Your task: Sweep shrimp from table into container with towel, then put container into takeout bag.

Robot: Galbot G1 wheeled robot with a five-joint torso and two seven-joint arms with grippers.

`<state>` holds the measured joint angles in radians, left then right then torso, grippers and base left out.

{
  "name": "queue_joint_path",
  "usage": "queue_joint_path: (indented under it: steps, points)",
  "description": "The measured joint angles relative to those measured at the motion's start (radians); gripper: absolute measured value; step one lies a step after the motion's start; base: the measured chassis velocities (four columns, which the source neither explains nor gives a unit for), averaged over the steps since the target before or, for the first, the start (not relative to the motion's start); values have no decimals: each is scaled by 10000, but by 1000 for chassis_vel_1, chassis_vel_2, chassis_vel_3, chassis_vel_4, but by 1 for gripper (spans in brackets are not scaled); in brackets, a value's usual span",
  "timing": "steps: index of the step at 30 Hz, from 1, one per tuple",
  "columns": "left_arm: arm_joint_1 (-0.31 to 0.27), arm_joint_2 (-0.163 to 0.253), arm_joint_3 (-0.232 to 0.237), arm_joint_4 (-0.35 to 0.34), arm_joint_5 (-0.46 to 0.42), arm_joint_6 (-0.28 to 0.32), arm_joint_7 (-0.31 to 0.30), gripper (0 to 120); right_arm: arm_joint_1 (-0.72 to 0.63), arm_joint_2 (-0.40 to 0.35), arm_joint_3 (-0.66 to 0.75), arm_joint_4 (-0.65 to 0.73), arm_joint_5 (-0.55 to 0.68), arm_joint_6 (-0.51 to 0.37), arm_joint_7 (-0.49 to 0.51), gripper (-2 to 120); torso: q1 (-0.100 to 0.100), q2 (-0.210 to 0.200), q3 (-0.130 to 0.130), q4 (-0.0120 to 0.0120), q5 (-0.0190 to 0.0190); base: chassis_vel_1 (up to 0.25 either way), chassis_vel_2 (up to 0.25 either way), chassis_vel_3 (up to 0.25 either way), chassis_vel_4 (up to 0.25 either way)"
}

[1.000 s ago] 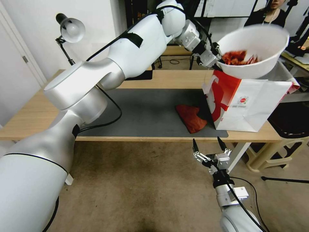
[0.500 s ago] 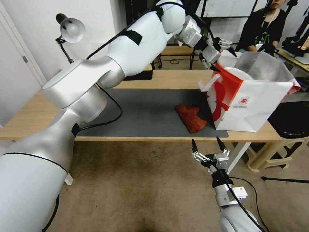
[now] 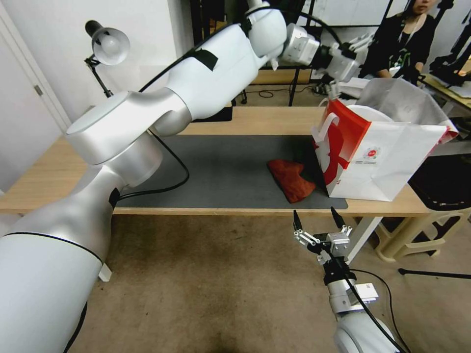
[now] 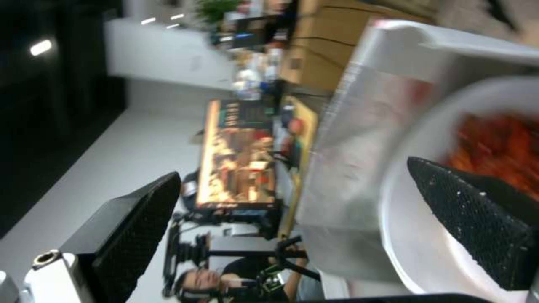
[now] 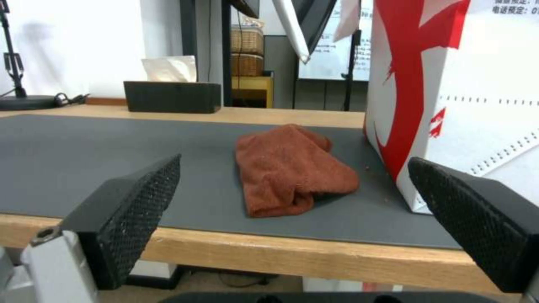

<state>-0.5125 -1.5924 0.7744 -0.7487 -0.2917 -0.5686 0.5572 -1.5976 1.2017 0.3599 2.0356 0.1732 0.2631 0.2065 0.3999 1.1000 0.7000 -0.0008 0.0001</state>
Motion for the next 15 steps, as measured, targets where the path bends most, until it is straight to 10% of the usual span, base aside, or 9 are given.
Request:
queue_joint_path:
  steps: [6,15]
  points:
    - [308,687,851,-491,-1755,1215,-2254,100,8,-4,3,-1,1,-4,5,100,1,0,0,13,-3,0,0,0,0]
    - [1032,1841,592,-1734,-3722,3157,-4808,100,-33,38,18,87,-4,-4,9,100,2,-1,0,12,-4,0,0,0,0]
